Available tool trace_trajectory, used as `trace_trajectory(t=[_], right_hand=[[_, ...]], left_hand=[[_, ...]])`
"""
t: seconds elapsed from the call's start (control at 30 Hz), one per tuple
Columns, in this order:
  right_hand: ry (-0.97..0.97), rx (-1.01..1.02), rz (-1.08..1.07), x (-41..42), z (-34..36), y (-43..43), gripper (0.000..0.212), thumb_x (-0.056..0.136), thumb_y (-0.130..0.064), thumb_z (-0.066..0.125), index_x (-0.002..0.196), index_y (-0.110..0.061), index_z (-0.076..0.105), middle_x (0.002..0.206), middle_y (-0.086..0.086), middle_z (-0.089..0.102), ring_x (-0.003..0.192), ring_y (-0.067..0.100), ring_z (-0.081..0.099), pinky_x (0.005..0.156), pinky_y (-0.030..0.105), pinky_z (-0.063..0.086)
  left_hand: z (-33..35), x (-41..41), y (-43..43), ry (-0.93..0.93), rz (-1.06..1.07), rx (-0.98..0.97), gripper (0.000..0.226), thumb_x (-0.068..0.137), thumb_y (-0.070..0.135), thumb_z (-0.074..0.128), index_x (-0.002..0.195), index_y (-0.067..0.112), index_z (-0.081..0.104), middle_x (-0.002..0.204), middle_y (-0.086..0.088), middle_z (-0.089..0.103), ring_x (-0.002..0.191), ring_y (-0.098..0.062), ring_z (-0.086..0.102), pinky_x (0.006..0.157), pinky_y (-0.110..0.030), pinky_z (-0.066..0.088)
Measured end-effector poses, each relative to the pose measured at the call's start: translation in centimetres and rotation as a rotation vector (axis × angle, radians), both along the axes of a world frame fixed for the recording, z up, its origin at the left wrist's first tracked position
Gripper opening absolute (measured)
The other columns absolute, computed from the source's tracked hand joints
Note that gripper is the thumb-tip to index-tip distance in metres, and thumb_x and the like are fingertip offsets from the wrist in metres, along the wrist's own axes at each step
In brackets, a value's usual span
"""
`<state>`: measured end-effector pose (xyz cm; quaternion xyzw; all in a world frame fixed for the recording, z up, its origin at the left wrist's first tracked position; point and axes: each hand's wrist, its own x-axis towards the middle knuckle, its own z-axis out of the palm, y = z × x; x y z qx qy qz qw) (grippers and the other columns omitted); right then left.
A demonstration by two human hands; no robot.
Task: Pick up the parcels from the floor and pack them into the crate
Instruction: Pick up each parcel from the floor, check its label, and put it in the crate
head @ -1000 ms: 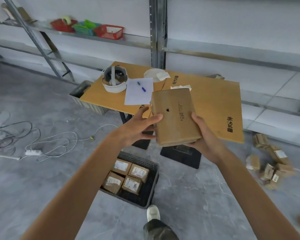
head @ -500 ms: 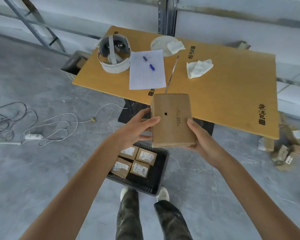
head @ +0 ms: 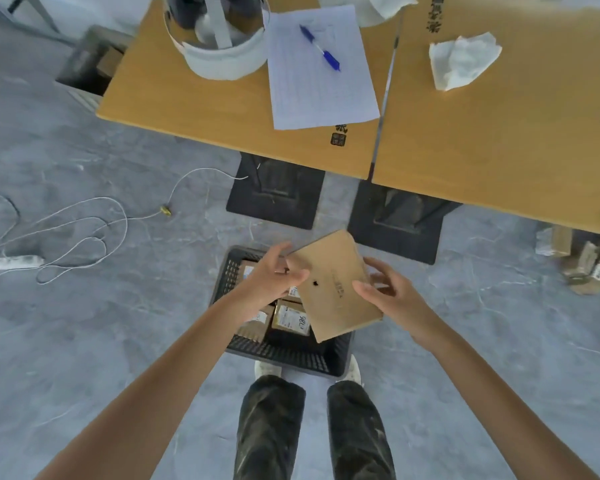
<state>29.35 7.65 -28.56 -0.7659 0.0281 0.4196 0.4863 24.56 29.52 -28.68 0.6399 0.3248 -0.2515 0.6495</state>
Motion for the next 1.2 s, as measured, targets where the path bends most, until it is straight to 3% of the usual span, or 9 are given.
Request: trace_trajectory(t=[0.17, 0.3, 0.47, 0.57, 0.77, 0.83, 0.93, 1.07, 1.2], right_hand=[[-0.032, -0.192, -0.007, -5.0, -15.1, 2.7, 0.099, 0.061, -0.065, 0.071, 0.143, -0.034, 0.024, 0.128, -0.009, 0.045, 0.108, 0.014, 0.055, 0.088, 0.034, 0.052], [0.311, -0.185, -0.149, -11.0, -28.2, 2.4, 0.088, 0.068, -0.063, 0.068, 0.141, -0.037, 0.025, 0.131, 0.001, 0.055, 0.108, 0.021, 0.061, 0.088, 0.043, 0.055], [0.320, -0.353, -0.168, -13.9, -38.1, 2.0, 0.061, 0.097, -0.025, 0.047, 0.149, -0.024, 0.015, 0.133, 0.003, 0.047, 0.115, 0.022, 0.051, 0.099, 0.043, 0.046], [0.104, -0.426, -0.083, -13.2, -41.7, 1.8, 0.070, 0.099, -0.011, 0.039, 0.150, -0.017, -0.008, 0.142, 0.006, 0.033, 0.112, 0.010, 0.041, 0.095, 0.023, 0.041], [-0.230, -0.521, 0.081, -10.4, -49.2, 1.1, 0.080, 0.099, -0.014, 0.042, 0.147, -0.023, -0.021, 0.137, 0.006, 0.025, 0.099, 0.008, 0.048, 0.075, 0.017, 0.052], [-0.242, -0.559, 0.153, -10.2, -51.5, 0.7, 0.078, 0.097, -0.011, 0.045, 0.149, -0.015, -0.013, 0.150, 0.015, 0.015, 0.123, 0.023, 0.044, 0.096, 0.028, 0.048], [-0.220, -0.593, 0.206, -10.9, -54.2, 0.2, 0.075, 0.096, -0.017, 0.045, 0.150, -0.028, -0.005, 0.158, 0.010, -0.006, 0.146, 0.034, 0.004, 0.116, 0.054, 0.018], [-0.197, -0.718, 0.310, -12.4, -54.9, 0.5, 0.107, 0.091, -0.024, 0.059, 0.141, -0.025, -0.035, 0.148, 0.023, -0.033, 0.145, 0.036, -0.005, 0.110, 0.036, 0.035], [-0.131, -0.706, 0.333, -12.4, -54.3, 0.4, 0.123, 0.081, -0.035, 0.068, 0.135, -0.021, -0.042, 0.137, 0.020, -0.046, 0.143, 0.037, -0.008, 0.113, 0.037, 0.031]], left_hand=[[-15.1, -2.1, 0.2, 0.086, -0.043, 0.007, 0.025, 0.089, 0.006, 0.055, 0.104, 0.025, 0.050, 0.091, 0.001, 0.056, 0.079, -0.011, 0.057, 0.075, -0.035, 0.053], [-27.1, -5.9, -1.6, 0.212, -0.158, 0.022, 0.052, 0.089, 0.011, 0.056, 0.137, 0.016, 0.038, 0.101, 0.004, 0.054, 0.080, -0.005, 0.054, 0.065, -0.017, 0.046], [-37.1, -8.6, -4.6, 0.289, -0.232, 0.073, 0.063, 0.093, 0.006, 0.044, 0.148, 0.023, 0.018, 0.128, -0.003, 0.050, 0.102, -0.017, 0.055, 0.080, -0.028, 0.050], [-42.0, -7.6, -6.7, 0.286, -0.233, 0.028, 0.076, 0.089, -0.004, 0.040, 0.150, 0.030, 0.009, 0.119, -0.003, 0.051, 0.085, -0.014, 0.056, 0.060, -0.016, 0.045], [-50.3, -5.0, -9.0, 0.244, -0.301, 0.137, 0.082, 0.088, -0.008, 0.043, 0.151, 0.026, 0.002, 0.132, -0.003, 0.049, 0.113, -0.018, 0.054, 0.083, -0.025, 0.050], [-52.2, -4.6, -9.6, 0.217, -0.379, 0.209, 0.084, 0.087, -0.006, 0.046, 0.151, 0.027, 0.001, 0.136, -0.003, 0.047, 0.119, -0.018, 0.050, 0.096, -0.031, 0.048], [-54.1, -4.8, -10.6, 0.223, -0.451, 0.245, 0.094, 0.082, -0.004, 0.053, 0.151, 0.028, -0.002, 0.148, -0.006, 0.033, 0.130, -0.024, 0.042, 0.103, -0.041, 0.043], [-54.9, -5.1, -11.0, 0.209, -0.542, 0.297, 0.087, 0.086, 0.011, 0.057, 0.151, 0.017, -0.002, 0.150, -0.010, 0.028, 0.128, -0.027, 0.044, 0.103, -0.040, 0.043], [-55.2, -6.3, -10.3, 0.161, -0.629, 0.334, 0.085, 0.084, 0.025, 0.065, 0.149, 0.019, 0.010, 0.138, -0.009, 0.043, 0.120, -0.024, 0.051, 0.100, -0.039, 0.045]])
